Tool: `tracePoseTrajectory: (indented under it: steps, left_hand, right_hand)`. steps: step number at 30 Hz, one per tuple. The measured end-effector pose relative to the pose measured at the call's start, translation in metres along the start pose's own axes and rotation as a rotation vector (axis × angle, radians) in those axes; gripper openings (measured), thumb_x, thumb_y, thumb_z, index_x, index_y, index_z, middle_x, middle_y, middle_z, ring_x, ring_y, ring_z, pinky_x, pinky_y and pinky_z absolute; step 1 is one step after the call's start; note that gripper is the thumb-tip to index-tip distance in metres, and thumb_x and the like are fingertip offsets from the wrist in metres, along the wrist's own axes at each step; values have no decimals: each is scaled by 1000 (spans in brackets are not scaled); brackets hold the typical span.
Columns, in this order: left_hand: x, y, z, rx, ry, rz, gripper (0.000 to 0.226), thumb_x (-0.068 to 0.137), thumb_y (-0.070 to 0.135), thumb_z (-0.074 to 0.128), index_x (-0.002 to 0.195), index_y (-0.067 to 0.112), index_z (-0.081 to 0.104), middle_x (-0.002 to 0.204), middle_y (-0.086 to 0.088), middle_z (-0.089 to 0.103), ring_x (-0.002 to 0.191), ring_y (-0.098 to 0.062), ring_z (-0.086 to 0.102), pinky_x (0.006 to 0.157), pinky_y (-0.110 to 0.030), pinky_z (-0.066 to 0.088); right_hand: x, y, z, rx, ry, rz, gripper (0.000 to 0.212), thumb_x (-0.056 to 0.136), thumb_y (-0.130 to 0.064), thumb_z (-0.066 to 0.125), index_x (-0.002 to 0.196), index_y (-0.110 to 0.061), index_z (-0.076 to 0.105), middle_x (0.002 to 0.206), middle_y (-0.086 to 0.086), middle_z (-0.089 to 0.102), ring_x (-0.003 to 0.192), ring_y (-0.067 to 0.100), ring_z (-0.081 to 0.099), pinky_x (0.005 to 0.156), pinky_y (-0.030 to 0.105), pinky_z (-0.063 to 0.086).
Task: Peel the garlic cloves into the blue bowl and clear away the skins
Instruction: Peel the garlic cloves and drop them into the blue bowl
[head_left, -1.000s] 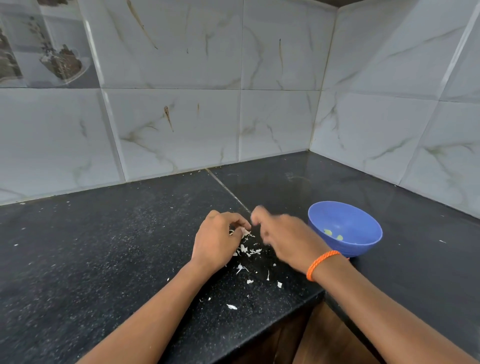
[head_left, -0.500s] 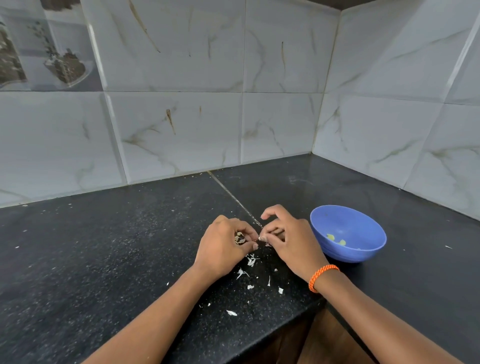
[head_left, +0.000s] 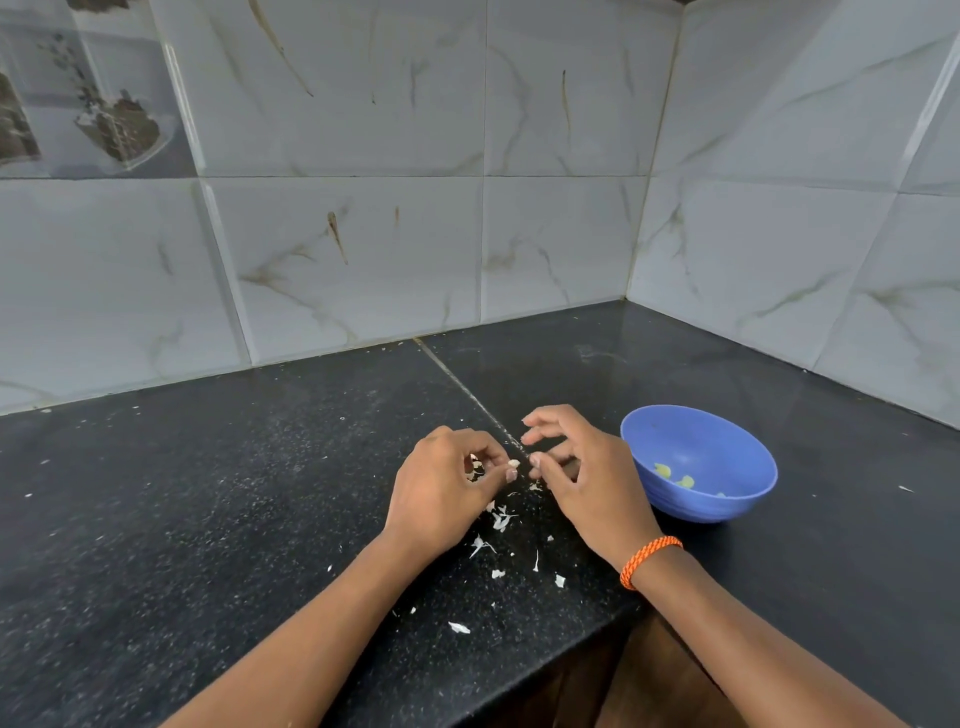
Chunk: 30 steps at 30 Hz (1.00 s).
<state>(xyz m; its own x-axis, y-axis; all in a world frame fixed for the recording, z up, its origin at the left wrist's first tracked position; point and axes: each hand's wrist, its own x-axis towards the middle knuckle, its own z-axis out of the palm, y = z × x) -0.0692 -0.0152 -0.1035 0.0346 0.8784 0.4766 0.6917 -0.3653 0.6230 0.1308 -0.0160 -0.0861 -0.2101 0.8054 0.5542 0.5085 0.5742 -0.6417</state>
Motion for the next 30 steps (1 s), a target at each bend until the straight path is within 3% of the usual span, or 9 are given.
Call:
tracePoseTrajectory:
  steps: [8,16,30]
  left_hand:
    - [-2,3,1,-19,-14,1,11,94,42,81,85,38,75,85,23,73,90,-3,60,78,-32,51]
    - [-1,3,3,-39,-12,18,7,98,39,76,92,40,77,90,24,74,91,-4,63,83,-36,54]
    - [-5,13,1,-76,56,-28,8,90,34,84,88,40,79,90,25,73,82,-3,69,75,-38,59]
  right_hand:
    - [-2,6,5,-53,-51,-65,43,94,-7,75,125,-34,61,98,-19,71,78,15,69,68,38,59]
    - [-4,9,8,-99,-9,-55,39,97,-12,71,127,-34,62,95,-18,72,77,11,70,68,36,60]
    - [-4,7,12,-99,27,-54,39,95,-14,74,126,-35,60,88,-18,73,71,11,69,68,39,60]
